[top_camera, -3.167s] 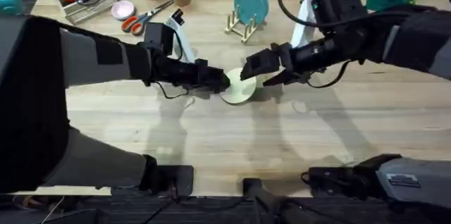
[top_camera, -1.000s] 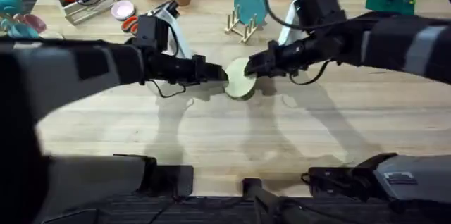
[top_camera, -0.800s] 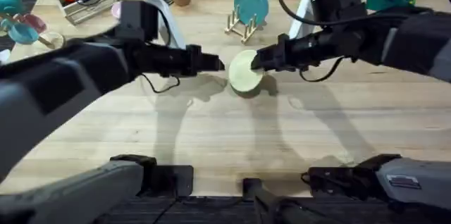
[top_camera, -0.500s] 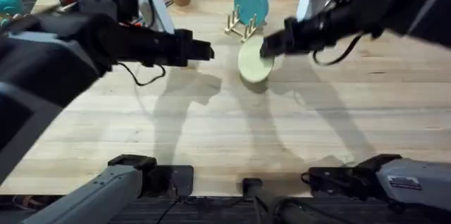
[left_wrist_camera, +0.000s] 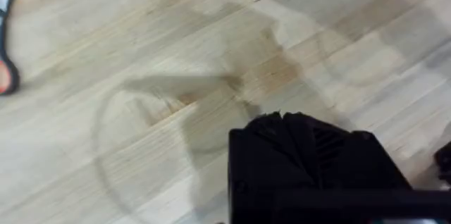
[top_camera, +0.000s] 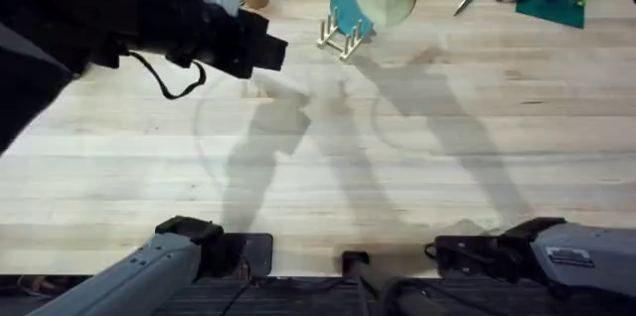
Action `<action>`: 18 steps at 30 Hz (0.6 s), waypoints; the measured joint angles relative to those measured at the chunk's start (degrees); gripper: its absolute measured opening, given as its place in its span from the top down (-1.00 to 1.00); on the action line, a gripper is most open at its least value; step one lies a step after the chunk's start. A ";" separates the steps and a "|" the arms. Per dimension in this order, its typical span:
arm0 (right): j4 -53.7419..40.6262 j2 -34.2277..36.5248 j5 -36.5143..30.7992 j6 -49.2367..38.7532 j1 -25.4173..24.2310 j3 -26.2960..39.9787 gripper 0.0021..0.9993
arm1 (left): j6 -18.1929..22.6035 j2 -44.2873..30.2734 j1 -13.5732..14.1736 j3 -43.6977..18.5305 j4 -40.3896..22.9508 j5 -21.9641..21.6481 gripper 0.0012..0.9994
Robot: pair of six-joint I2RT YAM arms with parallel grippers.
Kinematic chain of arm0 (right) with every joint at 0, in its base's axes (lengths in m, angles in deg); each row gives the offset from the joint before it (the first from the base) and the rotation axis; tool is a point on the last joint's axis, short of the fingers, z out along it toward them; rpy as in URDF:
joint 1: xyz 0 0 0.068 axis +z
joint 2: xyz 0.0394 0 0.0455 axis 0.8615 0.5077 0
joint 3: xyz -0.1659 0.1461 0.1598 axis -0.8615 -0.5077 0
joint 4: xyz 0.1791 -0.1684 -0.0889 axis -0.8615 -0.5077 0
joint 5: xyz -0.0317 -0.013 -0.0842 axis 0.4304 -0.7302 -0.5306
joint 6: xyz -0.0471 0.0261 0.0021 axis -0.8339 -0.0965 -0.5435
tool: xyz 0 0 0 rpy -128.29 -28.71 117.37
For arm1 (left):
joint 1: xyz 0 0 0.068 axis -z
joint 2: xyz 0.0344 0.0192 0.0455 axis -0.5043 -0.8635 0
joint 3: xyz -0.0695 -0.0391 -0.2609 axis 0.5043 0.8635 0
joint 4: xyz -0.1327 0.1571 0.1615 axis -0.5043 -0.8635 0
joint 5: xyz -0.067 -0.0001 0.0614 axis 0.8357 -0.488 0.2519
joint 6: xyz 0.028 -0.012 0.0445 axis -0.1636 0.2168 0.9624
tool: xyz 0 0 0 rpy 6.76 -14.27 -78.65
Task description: Pick up the plates from the table one by one and place each into a slot on the dish rack.
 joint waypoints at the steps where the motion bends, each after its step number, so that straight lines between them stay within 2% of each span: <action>1: -0.29 0.35 -0.57 -1.11 0.00 1.33 0.94 | 0.30 0.00 1.02 -0.63 -0.47 -0.88 0.86; 3: -0.72 1.49 -1.42 -3.12 0.00 3.78 0.94 | 0.80 0.02 3.15 -1.74 -1.38 -2.87 0.66; 8: -0.97 5.66 -2.74 -8.02 0.00 8.48 0.95 | 1.18 0.02 7.42 -2.56 -3.43 -8.43 -0.88; 10: -0.99 7.57 -3.35 -9.84 0.00 10.27 0.95 | 1.28 0.02 8.06 -2.56 -3.69 -9.81 -0.98; 18: 2.63 12.80 -4.35 -17.69 0.00 14.20 0.95 | 1.45 0.02 8.16 -2.56 -3.73 -12.28 -0.99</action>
